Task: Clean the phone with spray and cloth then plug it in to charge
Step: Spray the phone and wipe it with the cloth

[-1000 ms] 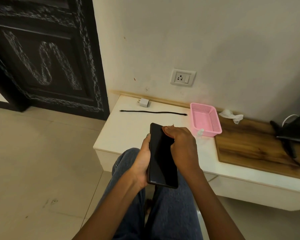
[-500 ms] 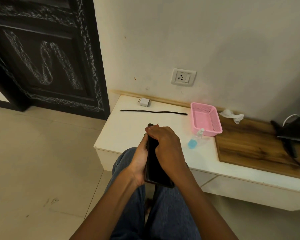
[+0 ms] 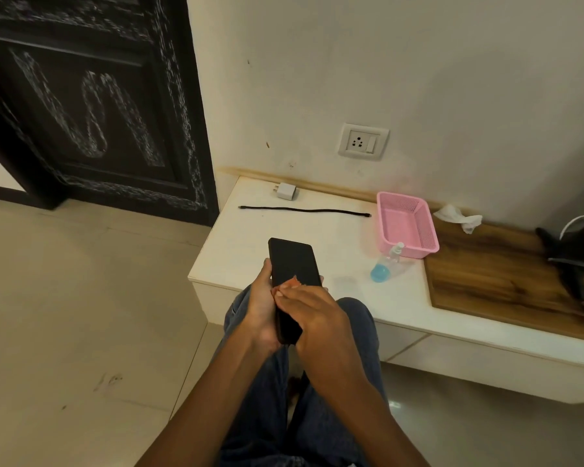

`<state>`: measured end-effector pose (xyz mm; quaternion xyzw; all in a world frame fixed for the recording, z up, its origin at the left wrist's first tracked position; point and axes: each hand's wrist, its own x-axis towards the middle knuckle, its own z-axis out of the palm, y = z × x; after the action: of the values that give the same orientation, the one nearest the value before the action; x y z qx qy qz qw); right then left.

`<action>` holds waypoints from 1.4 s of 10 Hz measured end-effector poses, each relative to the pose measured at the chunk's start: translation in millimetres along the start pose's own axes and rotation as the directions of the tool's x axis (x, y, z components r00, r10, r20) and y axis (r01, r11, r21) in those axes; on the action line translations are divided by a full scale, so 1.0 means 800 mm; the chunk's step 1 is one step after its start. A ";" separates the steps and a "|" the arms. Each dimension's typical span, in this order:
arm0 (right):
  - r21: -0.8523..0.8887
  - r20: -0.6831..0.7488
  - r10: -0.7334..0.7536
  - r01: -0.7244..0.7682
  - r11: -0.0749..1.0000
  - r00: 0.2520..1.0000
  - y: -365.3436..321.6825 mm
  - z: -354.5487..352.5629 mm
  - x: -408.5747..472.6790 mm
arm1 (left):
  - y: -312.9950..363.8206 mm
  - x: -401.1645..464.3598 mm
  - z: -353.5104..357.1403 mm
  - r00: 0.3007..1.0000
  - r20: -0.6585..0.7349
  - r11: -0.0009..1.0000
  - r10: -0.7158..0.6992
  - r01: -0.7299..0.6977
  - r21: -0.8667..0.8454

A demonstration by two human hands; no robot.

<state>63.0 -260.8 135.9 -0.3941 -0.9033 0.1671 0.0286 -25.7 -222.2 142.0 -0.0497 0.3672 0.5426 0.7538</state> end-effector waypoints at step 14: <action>0.259 -0.499 0.099 0.039 0.965 0.861 0.086 -0.118 0.082 | -0.004 -0.012 0.034 0.982 0.187 0.985 0.009 -0.041 0.168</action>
<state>83.1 -143.5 197.4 -0.4311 -0.8277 0.1748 0.3140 -10.8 -218.1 166.1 0.0705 0.3414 0.5207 0.7794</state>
